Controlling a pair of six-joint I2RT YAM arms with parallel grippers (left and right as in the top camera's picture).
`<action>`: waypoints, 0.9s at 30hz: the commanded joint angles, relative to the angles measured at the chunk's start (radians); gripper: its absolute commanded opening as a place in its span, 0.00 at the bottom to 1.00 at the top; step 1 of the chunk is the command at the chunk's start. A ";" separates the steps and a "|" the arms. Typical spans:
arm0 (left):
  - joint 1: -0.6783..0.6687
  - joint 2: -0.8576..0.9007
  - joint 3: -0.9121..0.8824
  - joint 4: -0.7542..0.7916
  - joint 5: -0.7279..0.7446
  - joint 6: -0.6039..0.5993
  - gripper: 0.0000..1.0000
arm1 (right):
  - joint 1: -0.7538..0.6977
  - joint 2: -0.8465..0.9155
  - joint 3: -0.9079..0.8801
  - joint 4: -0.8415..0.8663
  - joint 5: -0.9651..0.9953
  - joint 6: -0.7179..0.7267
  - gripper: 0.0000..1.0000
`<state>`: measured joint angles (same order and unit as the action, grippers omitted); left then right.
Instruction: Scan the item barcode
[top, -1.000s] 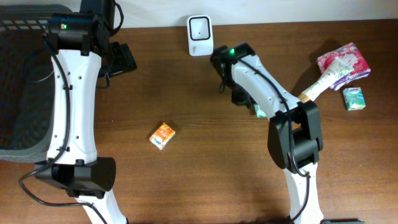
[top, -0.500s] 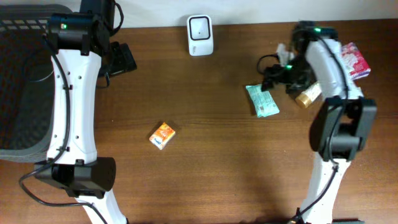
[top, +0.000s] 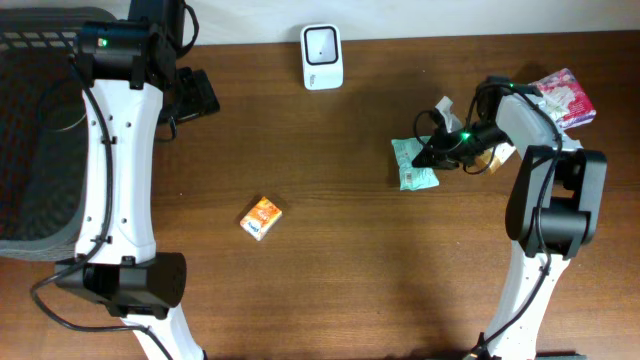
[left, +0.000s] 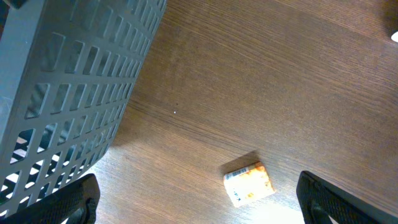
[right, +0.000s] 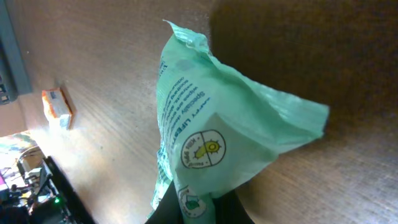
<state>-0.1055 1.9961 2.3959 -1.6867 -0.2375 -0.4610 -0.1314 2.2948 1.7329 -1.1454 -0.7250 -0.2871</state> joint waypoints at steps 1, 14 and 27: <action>-0.003 -0.026 0.011 -0.001 -0.011 -0.001 0.99 | 0.001 -0.011 0.110 -0.102 0.016 -0.004 0.04; -0.003 -0.026 0.011 -0.001 -0.011 -0.001 0.99 | 0.571 -0.063 0.038 -0.129 1.256 0.730 0.16; -0.003 -0.026 0.011 -0.001 -0.011 -0.001 0.99 | 0.620 -0.063 0.238 -0.214 0.840 0.658 0.61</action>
<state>-0.1055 1.9961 2.3959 -1.6875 -0.2371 -0.4610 0.5766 2.2562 1.9125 -1.3228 0.1238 0.3752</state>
